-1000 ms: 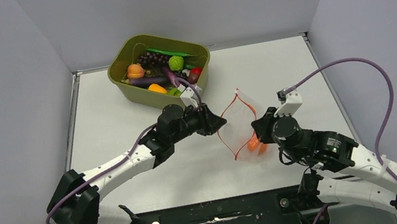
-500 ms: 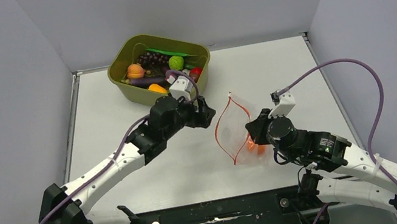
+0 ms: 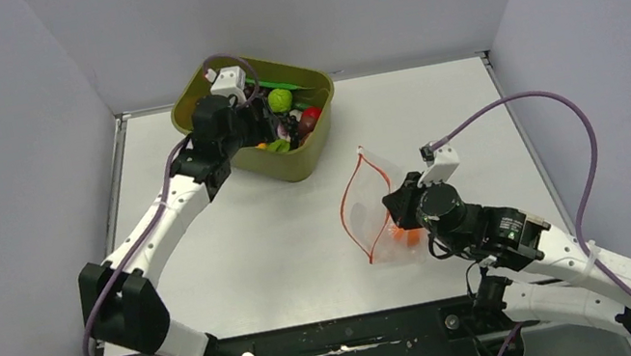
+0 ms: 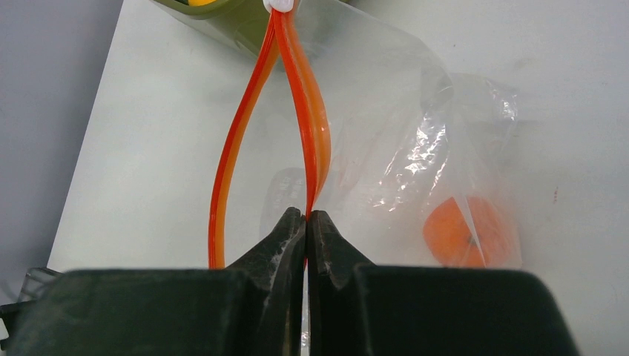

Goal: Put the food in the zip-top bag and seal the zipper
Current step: Pick up the fake fruit from the bin.

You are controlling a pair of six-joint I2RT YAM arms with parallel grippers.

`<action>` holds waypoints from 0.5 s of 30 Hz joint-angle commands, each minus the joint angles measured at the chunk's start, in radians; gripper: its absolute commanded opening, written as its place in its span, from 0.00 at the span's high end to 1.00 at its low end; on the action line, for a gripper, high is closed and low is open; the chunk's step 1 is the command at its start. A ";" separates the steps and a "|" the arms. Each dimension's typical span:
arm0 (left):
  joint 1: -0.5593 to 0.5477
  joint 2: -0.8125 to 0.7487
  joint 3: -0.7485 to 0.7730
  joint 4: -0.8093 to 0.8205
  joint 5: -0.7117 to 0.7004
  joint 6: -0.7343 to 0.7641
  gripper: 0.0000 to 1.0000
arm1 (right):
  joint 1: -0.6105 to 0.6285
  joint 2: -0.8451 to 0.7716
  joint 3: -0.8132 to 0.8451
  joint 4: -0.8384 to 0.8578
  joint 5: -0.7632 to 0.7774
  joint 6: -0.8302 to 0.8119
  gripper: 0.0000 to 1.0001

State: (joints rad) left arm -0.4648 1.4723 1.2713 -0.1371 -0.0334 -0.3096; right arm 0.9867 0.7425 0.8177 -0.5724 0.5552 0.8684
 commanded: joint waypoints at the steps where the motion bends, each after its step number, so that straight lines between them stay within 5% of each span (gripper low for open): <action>1: 0.072 0.123 0.131 0.024 0.059 0.038 0.35 | -0.012 0.018 0.029 0.059 -0.005 -0.046 1.00; 5: 0.106 0.235 0.217 0.071 0.065 0.050 0.26 | -0.017 0.034 0.041 0.062 -0.001 -0.063 1.00; 15: 0.137 0.518 0.477 0.057 0.162 0.122 0.24 | -0.025 0.032 0.035 0.057 -0.033 -0.064 1.00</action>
State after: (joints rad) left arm -0.3328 1.9366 1.6424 -0.1314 0.0586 -0.2348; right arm 0.9680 0.7895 0.8188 -0.5602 0.5278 0.8150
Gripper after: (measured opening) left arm 0.753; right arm 0.028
